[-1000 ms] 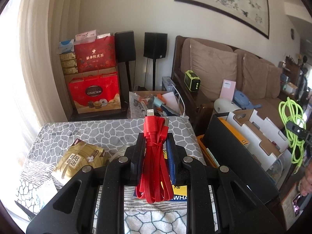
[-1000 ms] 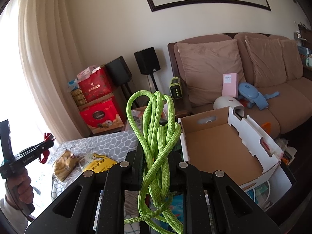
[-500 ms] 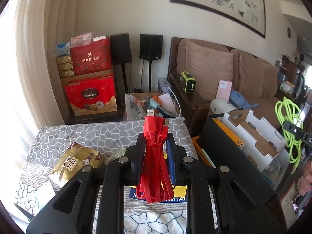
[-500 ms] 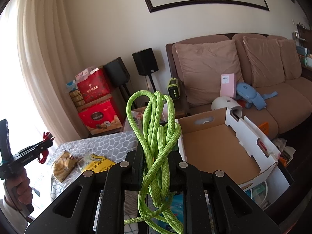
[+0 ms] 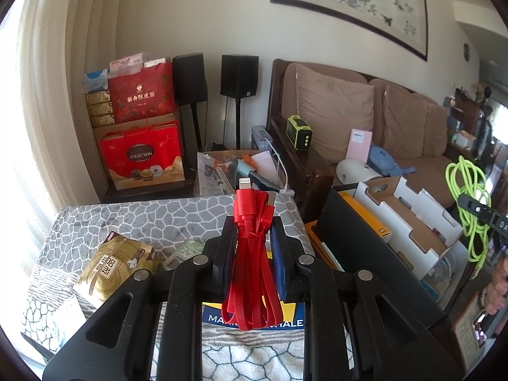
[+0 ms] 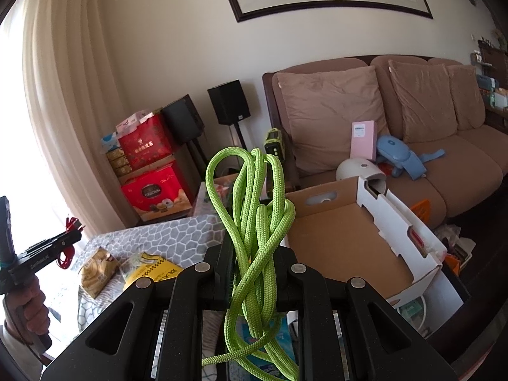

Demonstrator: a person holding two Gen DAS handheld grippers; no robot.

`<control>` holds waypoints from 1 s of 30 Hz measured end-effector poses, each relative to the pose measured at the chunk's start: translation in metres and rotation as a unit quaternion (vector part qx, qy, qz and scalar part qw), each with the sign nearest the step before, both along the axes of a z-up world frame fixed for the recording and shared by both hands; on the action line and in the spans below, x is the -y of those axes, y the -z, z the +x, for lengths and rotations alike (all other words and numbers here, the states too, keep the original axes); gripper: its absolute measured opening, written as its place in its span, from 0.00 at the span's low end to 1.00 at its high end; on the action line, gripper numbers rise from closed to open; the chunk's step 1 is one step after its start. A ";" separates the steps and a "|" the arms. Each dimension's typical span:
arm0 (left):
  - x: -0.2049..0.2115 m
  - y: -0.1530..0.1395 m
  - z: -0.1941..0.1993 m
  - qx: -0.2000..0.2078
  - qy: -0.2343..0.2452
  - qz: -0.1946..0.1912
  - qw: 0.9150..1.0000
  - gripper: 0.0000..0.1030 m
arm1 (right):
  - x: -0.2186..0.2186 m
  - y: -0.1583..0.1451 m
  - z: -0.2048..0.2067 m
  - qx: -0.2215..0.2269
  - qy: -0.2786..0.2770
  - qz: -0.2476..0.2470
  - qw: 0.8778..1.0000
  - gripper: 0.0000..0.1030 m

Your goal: Organize objects

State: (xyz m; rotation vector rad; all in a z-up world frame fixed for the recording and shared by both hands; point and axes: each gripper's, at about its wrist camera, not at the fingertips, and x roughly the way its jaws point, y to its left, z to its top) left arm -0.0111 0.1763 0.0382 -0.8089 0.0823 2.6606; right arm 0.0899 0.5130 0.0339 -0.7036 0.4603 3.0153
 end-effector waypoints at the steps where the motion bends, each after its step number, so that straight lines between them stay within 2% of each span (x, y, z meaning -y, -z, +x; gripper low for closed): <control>1: 0.000 0.000 0.000 0.000 0.001 0.000 1.000 0.19 | -0.001 0.000 0.001 0.000 0.001 -0.001 1.000 0.15; 30: -0.012 -0.001 0.001 0.001 0.016 0.004 1.000 0.19 | -0.017 0.001 0.004 0.007 0.024 0.000 1.000 0.15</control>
